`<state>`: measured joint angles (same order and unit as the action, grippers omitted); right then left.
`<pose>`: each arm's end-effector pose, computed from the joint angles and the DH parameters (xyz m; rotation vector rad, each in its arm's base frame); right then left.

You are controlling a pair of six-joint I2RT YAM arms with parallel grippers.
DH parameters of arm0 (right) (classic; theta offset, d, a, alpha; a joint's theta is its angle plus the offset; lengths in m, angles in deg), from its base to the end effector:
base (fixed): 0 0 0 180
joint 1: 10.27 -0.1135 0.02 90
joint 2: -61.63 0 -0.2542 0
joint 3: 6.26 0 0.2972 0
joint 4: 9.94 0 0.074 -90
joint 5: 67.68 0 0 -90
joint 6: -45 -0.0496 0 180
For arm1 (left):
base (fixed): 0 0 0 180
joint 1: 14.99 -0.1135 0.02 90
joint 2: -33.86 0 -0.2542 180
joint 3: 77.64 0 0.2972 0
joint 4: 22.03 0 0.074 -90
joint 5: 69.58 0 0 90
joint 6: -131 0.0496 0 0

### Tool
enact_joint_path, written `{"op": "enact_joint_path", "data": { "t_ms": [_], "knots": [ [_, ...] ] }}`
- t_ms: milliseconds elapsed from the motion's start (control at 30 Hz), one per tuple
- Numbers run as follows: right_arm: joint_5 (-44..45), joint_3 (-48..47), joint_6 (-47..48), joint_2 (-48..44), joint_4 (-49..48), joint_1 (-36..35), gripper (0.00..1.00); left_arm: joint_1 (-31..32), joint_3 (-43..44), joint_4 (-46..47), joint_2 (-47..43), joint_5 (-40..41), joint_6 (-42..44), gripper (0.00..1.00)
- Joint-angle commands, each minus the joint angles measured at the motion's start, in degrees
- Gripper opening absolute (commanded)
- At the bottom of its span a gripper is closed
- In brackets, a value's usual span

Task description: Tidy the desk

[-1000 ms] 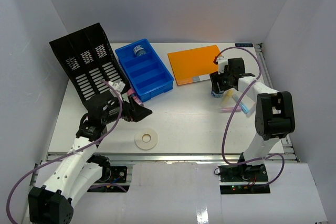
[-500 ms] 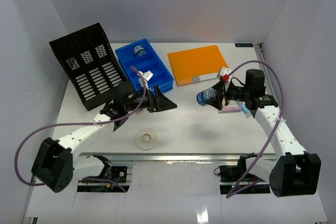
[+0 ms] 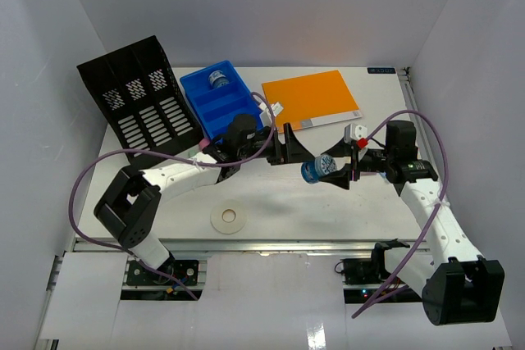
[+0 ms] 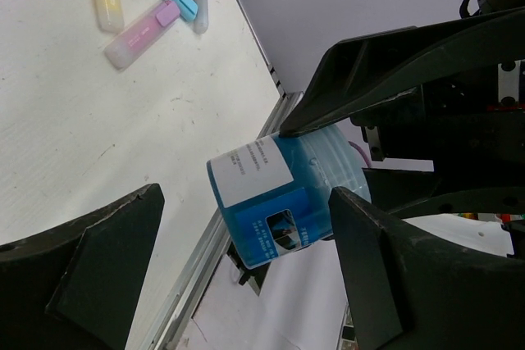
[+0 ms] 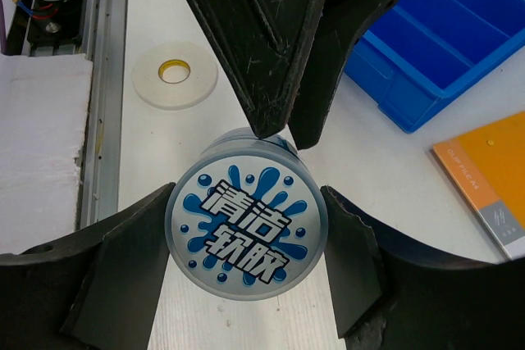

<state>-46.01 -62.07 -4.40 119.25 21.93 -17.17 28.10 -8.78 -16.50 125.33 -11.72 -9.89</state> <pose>0.2503 0.0767 0.2676 -1.2875 1.3465 0.8657 0.2827 -0.3006 0.2193 0.3074 2.1558 -1.5693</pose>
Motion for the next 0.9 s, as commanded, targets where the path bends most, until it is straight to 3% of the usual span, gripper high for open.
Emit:
{"op": "enact_joint_path", "data": {
  "t_ms": [0,333,867],
  "knots": [
    [0.42,0.47,-0.59,-0.72,-3.96,-0.83,0.25,1.68,3.61,1.19,0.55,0.15,0.09,0.93],
    [5.23,1.53,-4.15,-0.44,-8.42,-2.18,0.24,2.52,5.75,-1.04,1.08,-0.12,-0.59,0.94],
    [15.23,3.15,-6.14,-1.41,-12.88,-4.08,0.24,4.84,14.27,-17.44,6.71,6.64,3.81,0.89]
  ]
}}
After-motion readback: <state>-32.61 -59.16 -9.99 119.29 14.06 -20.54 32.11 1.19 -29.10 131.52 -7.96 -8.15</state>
